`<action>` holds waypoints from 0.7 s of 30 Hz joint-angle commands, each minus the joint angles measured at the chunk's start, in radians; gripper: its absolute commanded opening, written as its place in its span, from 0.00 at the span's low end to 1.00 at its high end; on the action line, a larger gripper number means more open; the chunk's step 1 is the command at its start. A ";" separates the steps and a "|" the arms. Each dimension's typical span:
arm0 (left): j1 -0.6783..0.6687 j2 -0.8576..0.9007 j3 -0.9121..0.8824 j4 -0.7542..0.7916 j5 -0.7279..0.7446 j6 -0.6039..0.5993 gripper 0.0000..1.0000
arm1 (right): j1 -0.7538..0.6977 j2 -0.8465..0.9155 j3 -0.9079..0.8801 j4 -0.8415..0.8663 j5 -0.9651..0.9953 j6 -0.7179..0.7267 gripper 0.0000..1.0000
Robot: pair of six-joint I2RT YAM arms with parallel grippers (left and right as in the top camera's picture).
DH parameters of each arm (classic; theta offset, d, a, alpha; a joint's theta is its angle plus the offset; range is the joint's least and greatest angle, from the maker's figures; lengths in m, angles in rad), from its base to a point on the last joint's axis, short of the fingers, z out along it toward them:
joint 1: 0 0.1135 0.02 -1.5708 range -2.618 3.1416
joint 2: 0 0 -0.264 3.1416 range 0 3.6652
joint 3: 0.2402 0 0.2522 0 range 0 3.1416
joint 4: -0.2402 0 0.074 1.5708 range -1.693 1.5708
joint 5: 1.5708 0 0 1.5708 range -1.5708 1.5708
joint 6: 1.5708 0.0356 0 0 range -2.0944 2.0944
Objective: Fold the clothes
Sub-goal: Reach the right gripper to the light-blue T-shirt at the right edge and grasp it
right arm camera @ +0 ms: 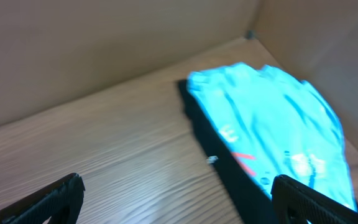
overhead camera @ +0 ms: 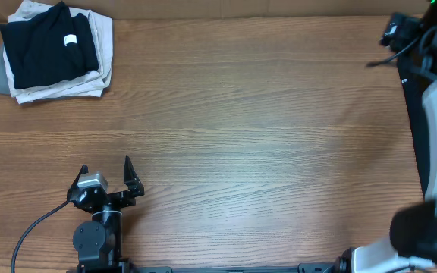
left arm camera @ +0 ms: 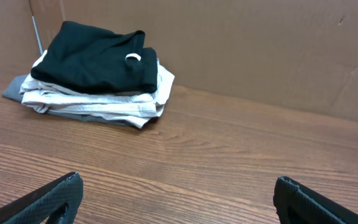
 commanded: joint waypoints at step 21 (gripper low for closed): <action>0.008 -0.009 -0.003 0.002 0.008 0.026 1.00 | -0.368 0.479 0.054 0.203 -0.016 -0.173 1.00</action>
